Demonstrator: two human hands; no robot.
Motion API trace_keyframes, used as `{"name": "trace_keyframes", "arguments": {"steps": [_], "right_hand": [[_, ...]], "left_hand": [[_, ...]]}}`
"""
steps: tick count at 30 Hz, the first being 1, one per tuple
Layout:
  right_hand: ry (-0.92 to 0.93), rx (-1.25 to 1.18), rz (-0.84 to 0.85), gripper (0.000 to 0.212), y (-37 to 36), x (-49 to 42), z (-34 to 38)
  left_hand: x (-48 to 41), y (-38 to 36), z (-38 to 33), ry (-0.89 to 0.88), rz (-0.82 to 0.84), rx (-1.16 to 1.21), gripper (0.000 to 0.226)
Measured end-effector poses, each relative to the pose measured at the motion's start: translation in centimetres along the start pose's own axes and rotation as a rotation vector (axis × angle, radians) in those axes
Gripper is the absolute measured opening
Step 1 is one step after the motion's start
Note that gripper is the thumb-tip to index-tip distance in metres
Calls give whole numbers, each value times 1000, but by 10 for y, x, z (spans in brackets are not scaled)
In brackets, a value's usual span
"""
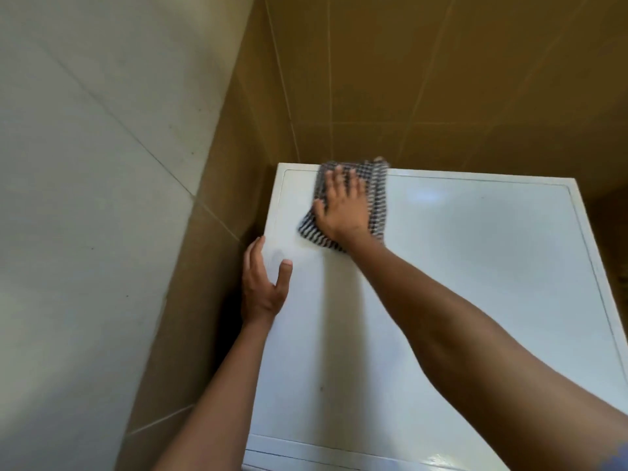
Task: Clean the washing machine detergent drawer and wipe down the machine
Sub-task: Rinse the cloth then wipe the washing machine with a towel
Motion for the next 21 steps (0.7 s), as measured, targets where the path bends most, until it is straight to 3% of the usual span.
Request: {"name": "trace_keyframes", "arguments": {"steps": [4, 7, 9, 11, 14, 17, 19, 21], "right_hand": [[386, 45, 83, 64, -24, 48, 64], [552, 24, 98, 64, -28, 91, 46], [558, 13, 86, 64, -26, 106, 15], [412, -19, 21, 67, -18, 102, -26], [-21, -61, -90, 73, -3, 64, -79], [-368, -111, -142, 76, 10, 19, -86], [-415, -132, -103, 76, 11, -6, -64], [-314, -103, -58, 75, 8, -21, -29]], "left_hand": [[2, 8, 6, -10, -82, 25, 84], [3, 9, 6, -10, -94, 13, 86], [3, 9, 3, 8, -71, 42, 90], [5, 8, 0, 28, -53, 87, 96], [5, 7, -3, 38, -36, 115, 101], [5, 5, -2, 12, -23, 120, 100], [3, 4, 0, 2, -27, 111, 98], [2, 3, 3, -6, -44, 111, 97]]}}
Point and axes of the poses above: each hand's wrist, its own x-axis away from the middle knuckle, its own y-axis out of the back of the hand, z = x × y, the point moved 4 cm from there along -x, towards the middle knuckle, and after that the axes turned 2 degrees about -y, right-handed, at the moved point
